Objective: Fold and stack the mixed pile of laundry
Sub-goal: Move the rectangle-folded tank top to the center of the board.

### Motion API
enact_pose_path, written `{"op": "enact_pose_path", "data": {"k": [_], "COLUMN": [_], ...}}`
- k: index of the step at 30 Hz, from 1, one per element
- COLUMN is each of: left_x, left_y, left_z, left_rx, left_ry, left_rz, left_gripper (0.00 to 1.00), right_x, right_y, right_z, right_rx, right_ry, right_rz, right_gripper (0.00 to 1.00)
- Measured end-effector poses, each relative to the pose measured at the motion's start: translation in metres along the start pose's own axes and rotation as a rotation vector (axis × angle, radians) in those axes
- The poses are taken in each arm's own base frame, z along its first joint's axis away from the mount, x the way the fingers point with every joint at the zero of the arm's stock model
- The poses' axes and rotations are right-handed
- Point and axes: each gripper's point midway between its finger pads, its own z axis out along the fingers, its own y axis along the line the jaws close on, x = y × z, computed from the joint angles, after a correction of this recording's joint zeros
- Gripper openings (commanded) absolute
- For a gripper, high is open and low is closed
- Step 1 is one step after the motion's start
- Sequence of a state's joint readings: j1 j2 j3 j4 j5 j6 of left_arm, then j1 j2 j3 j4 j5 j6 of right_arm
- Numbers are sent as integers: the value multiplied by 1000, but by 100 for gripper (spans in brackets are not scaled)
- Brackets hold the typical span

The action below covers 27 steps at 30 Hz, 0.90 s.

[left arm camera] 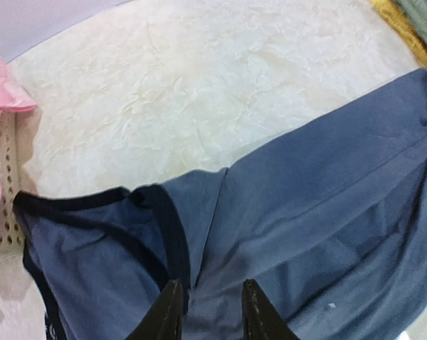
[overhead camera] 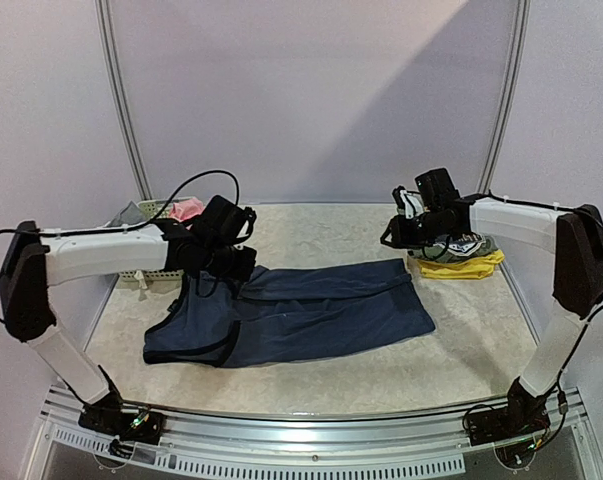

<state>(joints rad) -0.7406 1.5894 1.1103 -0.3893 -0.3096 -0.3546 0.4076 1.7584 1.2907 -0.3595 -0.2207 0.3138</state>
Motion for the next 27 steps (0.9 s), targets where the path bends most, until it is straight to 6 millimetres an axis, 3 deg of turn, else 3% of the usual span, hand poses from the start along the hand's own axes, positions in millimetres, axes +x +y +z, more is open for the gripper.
{"op": "enact_pose_path", "data": {"k": [4,11,22,27], "left_x": [-2,25,64,74], "left_y": [0,14,22,19], "left_z": [36,85,98,100], "left_rx": [-6,-40,-70,-61], "left_ry": [56,170,238,236], "left_rz": [-1,-15,-58,-86], "left_gripper": [26,24,25,25], "right_x": [1,38,71,75], "right_y": [1,-24,-54,-61], "right_z": [25,72,82,76], "right_rx": [-22,28,149,183], "right_ry": [30,151,204,168], "right_rz": [5,43,79,106], "right_gripper": [32,30,29,28]}}
